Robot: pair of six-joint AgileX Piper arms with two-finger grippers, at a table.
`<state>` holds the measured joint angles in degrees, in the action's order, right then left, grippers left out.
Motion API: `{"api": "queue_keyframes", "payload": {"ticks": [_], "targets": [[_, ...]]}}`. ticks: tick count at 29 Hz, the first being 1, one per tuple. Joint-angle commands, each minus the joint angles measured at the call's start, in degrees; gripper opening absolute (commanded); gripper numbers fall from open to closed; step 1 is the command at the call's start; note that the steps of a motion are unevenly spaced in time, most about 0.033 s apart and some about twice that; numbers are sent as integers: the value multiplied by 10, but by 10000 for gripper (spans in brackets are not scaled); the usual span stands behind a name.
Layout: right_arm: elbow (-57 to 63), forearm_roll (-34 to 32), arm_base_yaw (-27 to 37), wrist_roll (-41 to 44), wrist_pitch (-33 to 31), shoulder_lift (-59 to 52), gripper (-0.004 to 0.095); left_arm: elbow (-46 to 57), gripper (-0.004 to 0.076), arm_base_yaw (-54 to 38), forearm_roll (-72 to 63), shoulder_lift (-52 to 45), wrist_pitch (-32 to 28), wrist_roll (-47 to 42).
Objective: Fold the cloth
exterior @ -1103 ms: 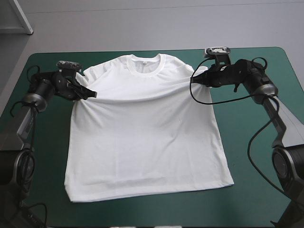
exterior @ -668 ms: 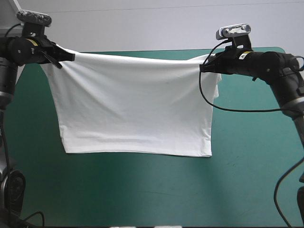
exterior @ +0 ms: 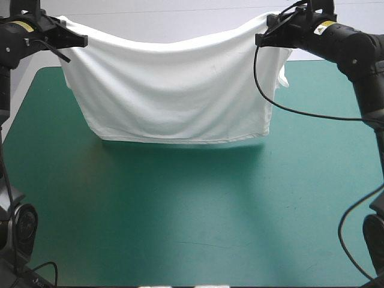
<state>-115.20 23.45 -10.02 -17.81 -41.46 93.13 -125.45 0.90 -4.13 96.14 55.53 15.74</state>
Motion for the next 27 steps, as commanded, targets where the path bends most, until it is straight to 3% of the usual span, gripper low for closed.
{"api": "queue_keyframes", "payload": {"ticks": [1,5,8,15,19,22,26,27], "targets": [[-77,11,0,-4,105,44,-18,-16,19,3,-35,22,-124,3],[-166,18,0,-4,143,113,-17,-33,19,3,-43,60,-171,7],[-254,19,0,4,128,161,-17,-76,19,3,-43,85,-168,7],[-360,-14,1,16,48,212,-17,-159,19,3,-38,113,-148,7],[-357,-66,12,58,-44,214,-17,-160,19,3,-38,116,-131,24],[-348,-85,25,86,-129,220,-17,-159,19,3,-40,125,-77,30],[-342,-83,39,86,-263,235,-18,-130,19,3,-36,134,41,31],[-336,-75,40,93,-263,236,-17,-122,19,3,-35,137,68,31]]}}
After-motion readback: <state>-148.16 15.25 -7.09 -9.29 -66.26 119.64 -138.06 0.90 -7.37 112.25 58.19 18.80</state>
